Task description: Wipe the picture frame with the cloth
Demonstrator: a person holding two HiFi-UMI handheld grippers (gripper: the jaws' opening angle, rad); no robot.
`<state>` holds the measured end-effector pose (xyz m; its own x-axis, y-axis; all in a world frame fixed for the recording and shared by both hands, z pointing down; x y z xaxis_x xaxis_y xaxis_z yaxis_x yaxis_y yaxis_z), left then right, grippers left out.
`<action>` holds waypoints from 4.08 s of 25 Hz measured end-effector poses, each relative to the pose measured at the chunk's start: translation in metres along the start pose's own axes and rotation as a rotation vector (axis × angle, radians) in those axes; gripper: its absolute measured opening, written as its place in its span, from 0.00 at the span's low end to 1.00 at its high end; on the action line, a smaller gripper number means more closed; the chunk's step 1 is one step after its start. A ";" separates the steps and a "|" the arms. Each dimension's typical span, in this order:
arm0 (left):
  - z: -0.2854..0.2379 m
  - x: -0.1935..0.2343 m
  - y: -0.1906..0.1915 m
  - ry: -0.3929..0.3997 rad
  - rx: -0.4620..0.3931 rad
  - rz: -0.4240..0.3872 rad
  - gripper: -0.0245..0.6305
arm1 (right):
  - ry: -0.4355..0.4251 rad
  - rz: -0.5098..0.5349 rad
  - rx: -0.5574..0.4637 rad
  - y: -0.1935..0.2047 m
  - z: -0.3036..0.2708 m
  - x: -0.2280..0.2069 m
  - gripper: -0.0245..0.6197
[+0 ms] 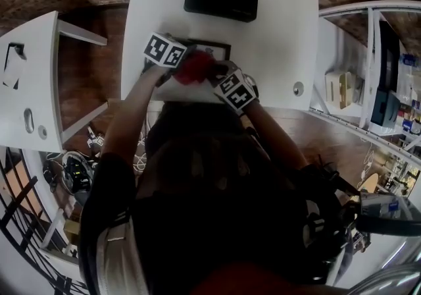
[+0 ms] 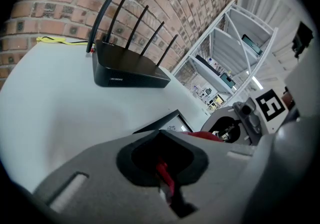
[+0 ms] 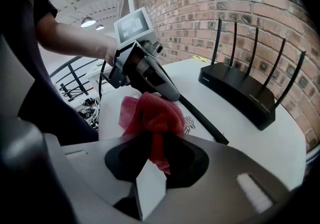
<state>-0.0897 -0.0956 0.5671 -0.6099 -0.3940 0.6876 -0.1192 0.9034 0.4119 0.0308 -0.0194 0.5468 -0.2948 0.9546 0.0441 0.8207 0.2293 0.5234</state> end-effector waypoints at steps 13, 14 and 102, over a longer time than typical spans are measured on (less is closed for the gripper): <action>0.001 0.001 0.001 -0.009 -0.001 -0.010 0.04 | 0.086 -0.064 0.031 0.028 0.018 -0.007 0.16; 0.001 0.002 0.001 -0.010 -0.001 -0.010 0.04 | 0.091 -0.071 0.029 0.030 0.019 -0.008 0.16; -0.004 -0.049 0.064 0.187 0.030 -0.006 0.04 | -0.008 0.240 -0.061 -0.057 -0.035 -0.028 0.16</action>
<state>-0.0644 -0.0187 0.5620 -0.4529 -0.4211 0.7858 -0.1476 0.9047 0.3997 -0.0248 -0.0658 0.5453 -0.0914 0.9818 0.1668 0.8357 -0.0155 0.5489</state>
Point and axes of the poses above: the fingertips, and each gripper's own axes: z backward along the fingers, x to its left, y out of its underside, the point moved 7 cm from there along z, backward along the fingers, and after that the axes turned 13 degrees about z, right-handed, at the moved point
